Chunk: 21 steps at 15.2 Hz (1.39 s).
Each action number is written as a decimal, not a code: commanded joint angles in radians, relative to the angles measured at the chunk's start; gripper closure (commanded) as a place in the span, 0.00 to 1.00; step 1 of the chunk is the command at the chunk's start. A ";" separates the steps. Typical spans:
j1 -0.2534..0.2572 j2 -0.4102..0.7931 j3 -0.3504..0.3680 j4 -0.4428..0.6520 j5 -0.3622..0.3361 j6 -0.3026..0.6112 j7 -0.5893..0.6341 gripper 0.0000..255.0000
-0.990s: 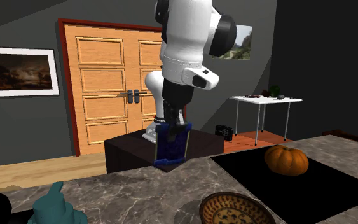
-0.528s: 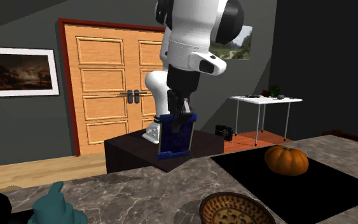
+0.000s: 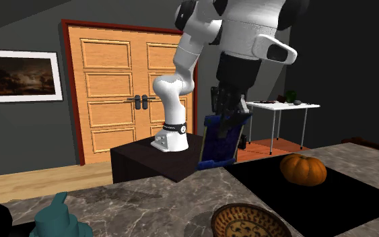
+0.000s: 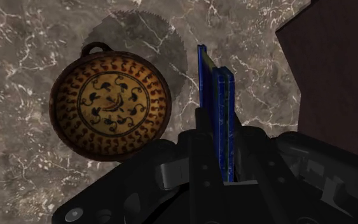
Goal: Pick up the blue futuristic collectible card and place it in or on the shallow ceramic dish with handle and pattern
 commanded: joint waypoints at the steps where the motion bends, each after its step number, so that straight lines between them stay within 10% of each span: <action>1: -0.049 0.085 0.026 0.145 0.042 -0.068 0.004 1.00; 4: -0.145 0.240 0.078 0.447 0.109 -0.208 0.047 1.00; 21: -0.108 0.277 0.095 0.264 0.131 -0.005 0.033 1.00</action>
